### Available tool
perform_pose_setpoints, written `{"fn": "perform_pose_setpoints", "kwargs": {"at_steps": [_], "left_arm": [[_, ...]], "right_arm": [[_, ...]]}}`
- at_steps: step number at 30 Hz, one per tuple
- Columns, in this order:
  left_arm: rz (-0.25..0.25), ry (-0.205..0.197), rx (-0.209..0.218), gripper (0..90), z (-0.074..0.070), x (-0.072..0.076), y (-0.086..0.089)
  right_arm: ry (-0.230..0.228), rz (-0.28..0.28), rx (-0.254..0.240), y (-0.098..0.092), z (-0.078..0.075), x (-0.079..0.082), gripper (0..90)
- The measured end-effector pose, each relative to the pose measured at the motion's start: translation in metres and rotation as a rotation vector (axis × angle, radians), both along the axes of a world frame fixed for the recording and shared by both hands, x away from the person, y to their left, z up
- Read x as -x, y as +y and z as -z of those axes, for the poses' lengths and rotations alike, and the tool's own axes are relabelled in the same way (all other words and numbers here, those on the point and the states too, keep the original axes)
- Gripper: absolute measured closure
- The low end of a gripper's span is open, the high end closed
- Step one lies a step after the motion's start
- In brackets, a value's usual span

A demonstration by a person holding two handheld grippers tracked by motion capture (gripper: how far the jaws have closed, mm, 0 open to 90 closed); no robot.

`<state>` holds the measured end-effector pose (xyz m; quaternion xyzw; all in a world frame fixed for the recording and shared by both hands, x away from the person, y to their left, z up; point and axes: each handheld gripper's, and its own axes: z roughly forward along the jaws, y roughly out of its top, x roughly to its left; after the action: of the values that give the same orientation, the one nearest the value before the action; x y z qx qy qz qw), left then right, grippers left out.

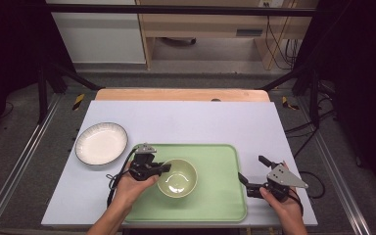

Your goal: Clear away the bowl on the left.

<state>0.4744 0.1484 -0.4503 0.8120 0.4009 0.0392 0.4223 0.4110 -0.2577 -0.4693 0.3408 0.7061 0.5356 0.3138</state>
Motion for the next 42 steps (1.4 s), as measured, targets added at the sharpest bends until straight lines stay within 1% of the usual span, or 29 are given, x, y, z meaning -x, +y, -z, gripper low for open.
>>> {"fn": "perform_pose_setpoints", "kwargs": {"at_steps": [2,5,8,17,27,31,42], "left_arm": [[-0.006,0.003,0.007,82.0,0.0005,-0.0002,-0.0003],[-0.001,0.005,-0.002,82.1,0.0008,-0.0008,0.0006],[-0.009,0.015,0.006,82.1,0.0017,-0.001,0.0004],[-0.008,0.02,-0.002,82.4,0.003,-0.0026,0.0013],[0.005,0.013,-0.018,82.6,0.0025,-0.0028,0.0012],[0.004,0.014,-0.017,82.6,0.0027,-0.0031,0.0013],[-0.001,0.001,-0.021,82.5,0.0032,-0.0026,0.0006]], "right_arm": [[0.001,0.0,0.001,0.0,0.0,0.0001,5.8],[0.001,0.0,0.002,0.0,0.0001,0.0,5.8],[0.002,0.0,0.002,0.0,0.0001,0.0001,5.8],[0.002,0.0,0.001,-0.0001,0.0001,0.0001,5.8],[0.006,-0.006,0.004,0.0021,0.0009,-0.0002,5.8],[0.007,-0.005,0.002,0.002,0.001,-0.0005,5.8],[0.009,-0.006,0.003,0.0025,0.0016,-0.0009,5.8]]}}
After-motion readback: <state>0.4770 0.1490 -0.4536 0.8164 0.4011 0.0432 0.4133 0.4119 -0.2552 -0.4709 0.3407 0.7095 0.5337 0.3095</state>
